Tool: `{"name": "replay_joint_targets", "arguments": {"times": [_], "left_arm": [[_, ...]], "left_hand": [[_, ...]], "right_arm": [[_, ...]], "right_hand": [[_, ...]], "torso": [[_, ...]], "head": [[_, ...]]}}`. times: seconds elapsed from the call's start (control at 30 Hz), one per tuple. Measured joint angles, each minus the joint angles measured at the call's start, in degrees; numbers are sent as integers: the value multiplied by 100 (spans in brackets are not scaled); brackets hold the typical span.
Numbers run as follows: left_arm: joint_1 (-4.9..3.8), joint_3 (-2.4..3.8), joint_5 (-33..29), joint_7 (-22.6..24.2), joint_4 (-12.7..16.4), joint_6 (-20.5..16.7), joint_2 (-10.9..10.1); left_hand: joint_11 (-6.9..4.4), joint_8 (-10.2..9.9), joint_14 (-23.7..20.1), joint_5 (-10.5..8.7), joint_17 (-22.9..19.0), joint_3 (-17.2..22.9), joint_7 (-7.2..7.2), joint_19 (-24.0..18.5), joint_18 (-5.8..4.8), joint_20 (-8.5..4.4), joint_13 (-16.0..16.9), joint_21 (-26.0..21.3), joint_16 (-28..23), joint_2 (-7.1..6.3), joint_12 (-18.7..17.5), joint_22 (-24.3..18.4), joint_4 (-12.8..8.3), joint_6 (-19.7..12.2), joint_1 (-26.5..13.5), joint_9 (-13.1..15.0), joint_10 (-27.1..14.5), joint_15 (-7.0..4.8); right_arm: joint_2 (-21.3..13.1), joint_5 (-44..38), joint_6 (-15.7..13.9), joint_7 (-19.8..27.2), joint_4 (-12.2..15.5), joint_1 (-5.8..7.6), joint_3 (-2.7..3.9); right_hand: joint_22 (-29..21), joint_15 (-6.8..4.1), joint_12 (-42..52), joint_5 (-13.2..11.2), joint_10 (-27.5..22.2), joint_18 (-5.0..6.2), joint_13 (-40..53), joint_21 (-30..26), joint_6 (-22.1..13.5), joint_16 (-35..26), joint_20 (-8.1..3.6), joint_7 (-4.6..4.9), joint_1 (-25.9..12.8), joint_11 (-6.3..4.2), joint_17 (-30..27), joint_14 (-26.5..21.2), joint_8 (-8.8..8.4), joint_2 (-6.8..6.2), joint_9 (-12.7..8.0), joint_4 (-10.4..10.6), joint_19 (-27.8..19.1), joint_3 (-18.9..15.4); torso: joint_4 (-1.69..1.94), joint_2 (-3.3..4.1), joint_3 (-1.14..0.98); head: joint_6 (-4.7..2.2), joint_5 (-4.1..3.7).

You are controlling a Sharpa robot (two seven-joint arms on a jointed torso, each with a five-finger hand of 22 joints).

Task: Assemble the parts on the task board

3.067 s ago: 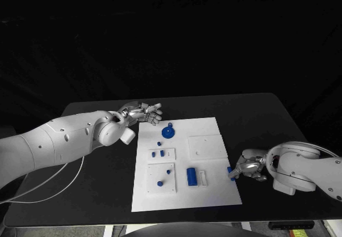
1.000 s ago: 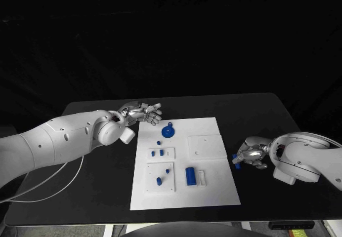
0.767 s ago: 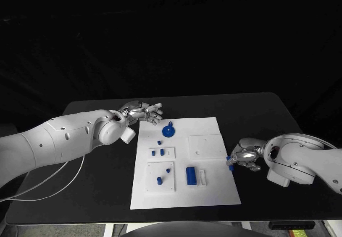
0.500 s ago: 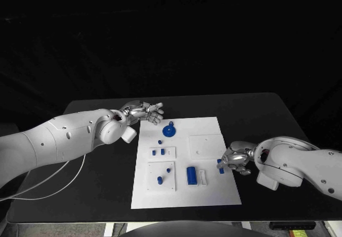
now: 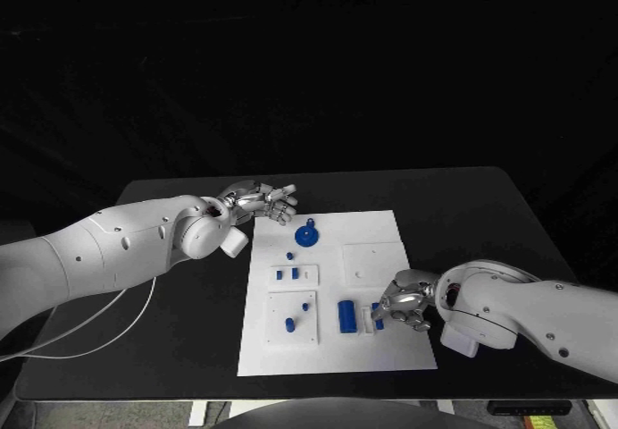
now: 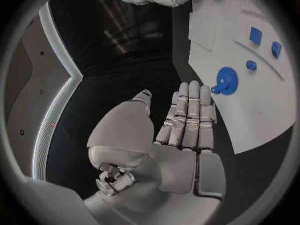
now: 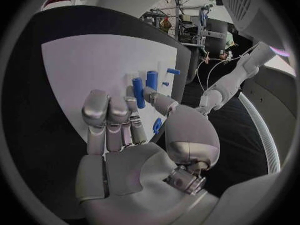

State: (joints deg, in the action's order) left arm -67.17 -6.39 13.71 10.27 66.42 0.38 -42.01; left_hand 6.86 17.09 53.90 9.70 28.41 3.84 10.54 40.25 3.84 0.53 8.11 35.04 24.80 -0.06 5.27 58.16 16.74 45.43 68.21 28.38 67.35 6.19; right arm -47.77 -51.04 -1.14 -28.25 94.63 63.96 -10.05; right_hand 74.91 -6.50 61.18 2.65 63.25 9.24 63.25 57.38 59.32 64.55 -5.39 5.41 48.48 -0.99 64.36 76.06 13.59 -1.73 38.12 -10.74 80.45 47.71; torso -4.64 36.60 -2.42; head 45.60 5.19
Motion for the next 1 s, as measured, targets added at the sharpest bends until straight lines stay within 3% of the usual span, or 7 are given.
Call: {"name": "replay_joint_targets", "arguments": {"times": [0.27, 1.0], "left_arm": [[0, 0, 0, -2, 15, 14, 0], [0, 0, 0, -17, 22, 37, -18]], "left_hand": [[0, 0, 0, 0, 0, 0, 0, 0, 59, 0, 0, -23, 0, 0, 0, 0, 0, 0, 0, -5, 0, 0], [0, 0, 0, 0, 4, 0, 0, 0, 46, 0, -2, -23, 0, 7, 0, 3, 0, 0, -7, -5, 0, 0]], "right_arm": [[130, -120, 14, -11, -106, -18, 2], [223, -260, 69, -61, -219, -138, 12]], "right_hand": [[0, 0, -4, 0, -8, 1, 3, 0, 0, 0, 0, 0, -31, 8, -5, 0, -5, 15, -8, -34, 0, -34], [0, 1, -9, -5, -9, 1, 12, 1, 19, 0, 0, -20, -83, 9, -5, 0, 43, 22, 1, -50, 0, -52]], "torso": [[-1, -1, -3], [-2, -2, 3]], "head": [[16, 0], [50, 22]]}}
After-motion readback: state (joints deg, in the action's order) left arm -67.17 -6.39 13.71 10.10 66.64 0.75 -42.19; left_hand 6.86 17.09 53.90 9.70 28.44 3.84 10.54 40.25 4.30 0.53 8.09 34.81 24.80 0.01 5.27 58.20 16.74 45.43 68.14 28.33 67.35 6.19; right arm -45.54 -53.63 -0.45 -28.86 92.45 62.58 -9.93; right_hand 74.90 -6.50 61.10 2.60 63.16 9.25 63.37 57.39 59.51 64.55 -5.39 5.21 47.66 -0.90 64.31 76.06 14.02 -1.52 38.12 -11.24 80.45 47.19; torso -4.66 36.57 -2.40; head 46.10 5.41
